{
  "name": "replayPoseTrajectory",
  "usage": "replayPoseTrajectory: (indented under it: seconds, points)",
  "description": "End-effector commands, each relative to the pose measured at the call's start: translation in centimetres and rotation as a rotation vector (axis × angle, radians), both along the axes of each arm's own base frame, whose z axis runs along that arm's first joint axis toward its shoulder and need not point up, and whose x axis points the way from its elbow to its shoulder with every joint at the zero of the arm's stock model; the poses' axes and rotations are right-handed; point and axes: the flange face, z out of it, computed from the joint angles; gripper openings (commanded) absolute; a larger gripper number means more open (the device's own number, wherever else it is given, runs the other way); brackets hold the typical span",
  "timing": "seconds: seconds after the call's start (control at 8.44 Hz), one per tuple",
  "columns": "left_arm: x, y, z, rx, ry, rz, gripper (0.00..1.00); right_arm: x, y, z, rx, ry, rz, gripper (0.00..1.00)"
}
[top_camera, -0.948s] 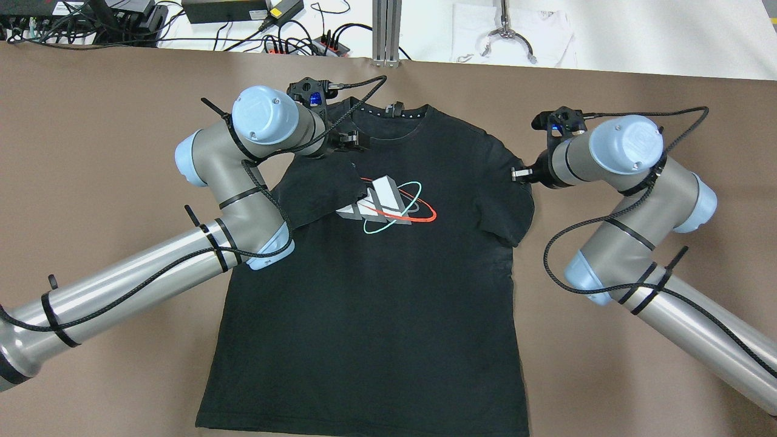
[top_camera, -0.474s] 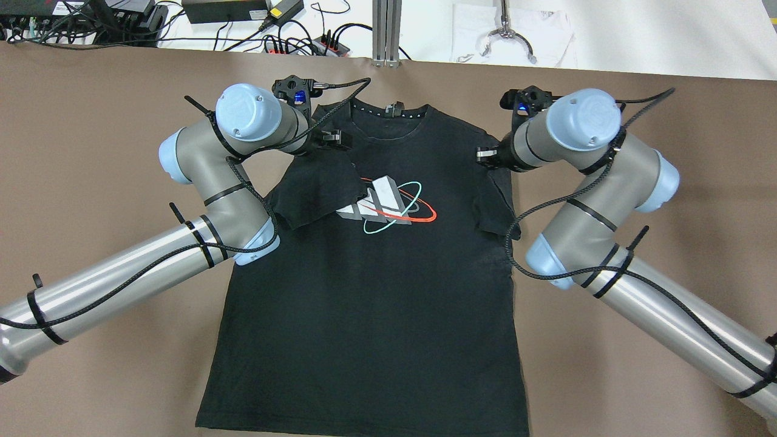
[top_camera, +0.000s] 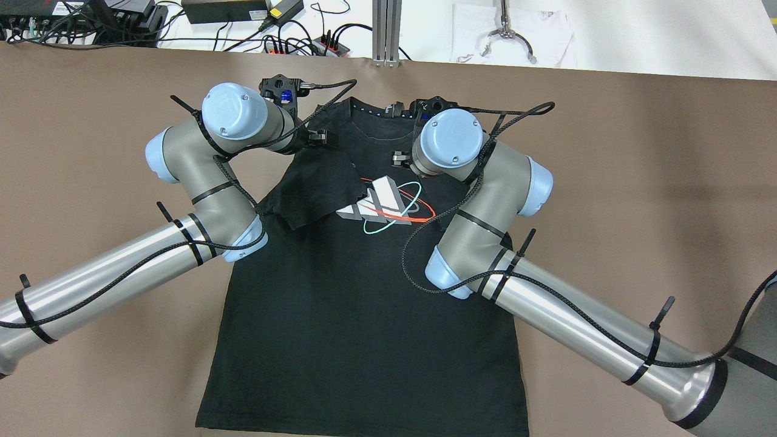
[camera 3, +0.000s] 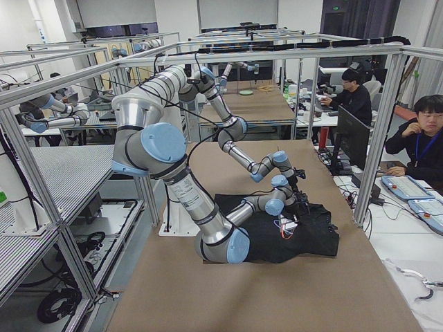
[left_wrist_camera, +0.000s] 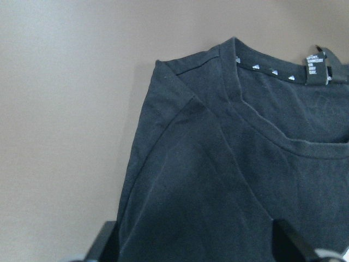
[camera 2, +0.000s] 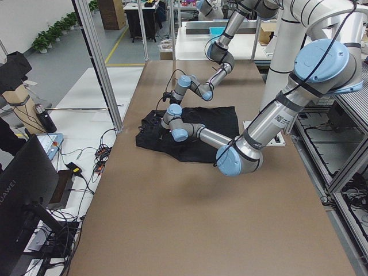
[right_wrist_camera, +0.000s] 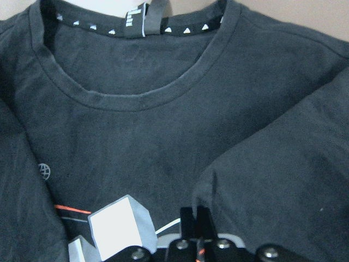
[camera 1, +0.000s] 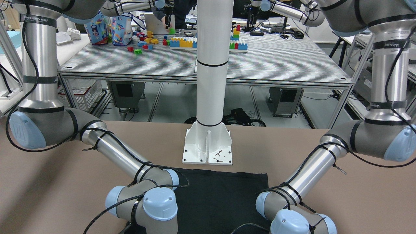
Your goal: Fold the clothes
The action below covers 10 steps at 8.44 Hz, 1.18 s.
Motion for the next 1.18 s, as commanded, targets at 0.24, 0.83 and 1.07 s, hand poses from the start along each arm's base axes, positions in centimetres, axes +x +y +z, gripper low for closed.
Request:
replayPoseTrajectory:
  seconds: [0.24, 0.83, 1.07]
  points:
    - [0.1, 0.3, -1.5, 0.009, 0.022, -0.002, 1.0, -2.5, 2.5, -0.8, 0.047, 0.016, -0.003, 0.95]
    - [-1.3, 2.3, -7.8, 0.105, 0.103, 0.003, 1.0, 6.0, 1.9, 5.6, -0.022, 0.015, 0.034, 0.96]
    - [-0.7, 5.2, -8.7, 0.117, 0.157, 0.025, 1.0, 9.6, 5.2, 6.0, -0.062, 0.048, 0.03, 0.96]
